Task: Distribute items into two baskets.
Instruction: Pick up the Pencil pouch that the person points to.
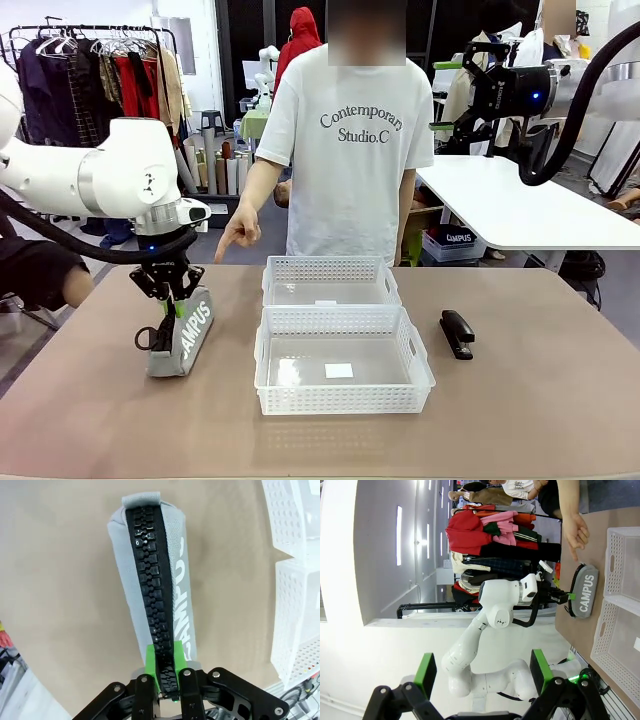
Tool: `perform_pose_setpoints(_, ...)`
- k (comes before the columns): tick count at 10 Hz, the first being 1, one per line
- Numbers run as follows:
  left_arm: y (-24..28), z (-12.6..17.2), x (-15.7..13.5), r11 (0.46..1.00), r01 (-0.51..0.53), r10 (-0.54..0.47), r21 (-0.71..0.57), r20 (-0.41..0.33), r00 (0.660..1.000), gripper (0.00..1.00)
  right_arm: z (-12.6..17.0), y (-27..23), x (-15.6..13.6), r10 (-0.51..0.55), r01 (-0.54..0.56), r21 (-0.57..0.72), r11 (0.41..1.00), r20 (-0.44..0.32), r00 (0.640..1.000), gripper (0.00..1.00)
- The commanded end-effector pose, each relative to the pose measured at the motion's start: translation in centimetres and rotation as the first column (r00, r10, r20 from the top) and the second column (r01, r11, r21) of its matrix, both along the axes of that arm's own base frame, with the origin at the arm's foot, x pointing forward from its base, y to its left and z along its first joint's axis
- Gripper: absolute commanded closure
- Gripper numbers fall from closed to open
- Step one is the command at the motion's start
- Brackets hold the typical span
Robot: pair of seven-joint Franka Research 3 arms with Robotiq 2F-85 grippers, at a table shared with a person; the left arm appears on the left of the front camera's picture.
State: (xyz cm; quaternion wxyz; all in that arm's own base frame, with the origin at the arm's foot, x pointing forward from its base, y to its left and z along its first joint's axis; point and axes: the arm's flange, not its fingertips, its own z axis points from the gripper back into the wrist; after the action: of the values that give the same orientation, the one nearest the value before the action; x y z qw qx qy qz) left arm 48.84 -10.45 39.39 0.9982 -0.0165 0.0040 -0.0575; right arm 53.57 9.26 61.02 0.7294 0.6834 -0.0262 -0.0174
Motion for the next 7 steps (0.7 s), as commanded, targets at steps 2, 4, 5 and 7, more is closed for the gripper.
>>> perform_pose_setpoints(2, 0.6, 3.5, -0.5, 0.999, -0.045, 0.045, 0.01, 0.022, 0.999, 1.0, 0.1, 0.0, 0.0, -0.003, 0.003, 0.0, 1.0, 0.002, 1.0, 0.0)
perform_pose_setpoints(4, 0.7, 7.0, -0.7, 0.998, -0.062, 0.062, -0.003, -0.004, 0.998, 1.0, 0.1, 0.0, 0.0, -0.003, 0.003, 0.0, 1.0, 0.002, 1.0, 0.0)
perform_pose_setpoints(5, 0.6, 9.0, -0.9, 0.998, -0.069, 0.069, -0.008, -0.004, 0.998, 1.0, 0.1, 0.0, 0.0, -0.003, 0.003, 0.0, 1.0, 0.002, 1.0, 0.0)
perform_pose_setpoints(7, 0.2, 13.6, -1.6, 0.995, -0.1, 0.1, 0.006, 0.011, 0.995, 1.0, 0.1, 0.0, 0.0, -0.003, 0.003, 0.0, 1.0, 0.002, 1.0, 0.0)
